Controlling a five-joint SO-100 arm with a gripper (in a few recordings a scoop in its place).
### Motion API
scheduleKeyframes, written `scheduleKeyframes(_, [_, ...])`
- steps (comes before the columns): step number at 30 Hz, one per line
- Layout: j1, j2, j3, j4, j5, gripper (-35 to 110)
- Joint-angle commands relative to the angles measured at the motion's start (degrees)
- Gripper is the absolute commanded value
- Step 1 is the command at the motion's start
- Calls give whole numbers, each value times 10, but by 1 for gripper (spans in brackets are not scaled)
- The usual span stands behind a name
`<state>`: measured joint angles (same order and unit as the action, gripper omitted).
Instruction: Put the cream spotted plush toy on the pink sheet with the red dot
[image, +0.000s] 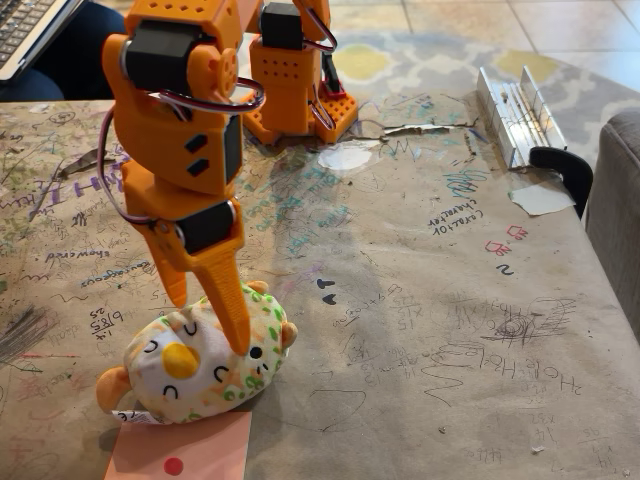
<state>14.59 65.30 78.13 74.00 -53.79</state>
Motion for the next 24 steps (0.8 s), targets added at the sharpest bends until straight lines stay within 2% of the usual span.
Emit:
scheduleKeyframes(1, [0, 3, -63, 47, 5, 38])
scheduleKeyframes(10, [27, -154, -262, 159, 35, 34])
scheduleKeyframes(11, [27, -157, -271, 160, 40, 29])
scheduleKeyframes(13, [27, -171, -299, 165, 60, 0])
scheduleKeyframes(24, [39, -153, -376, 181, 91, 0])
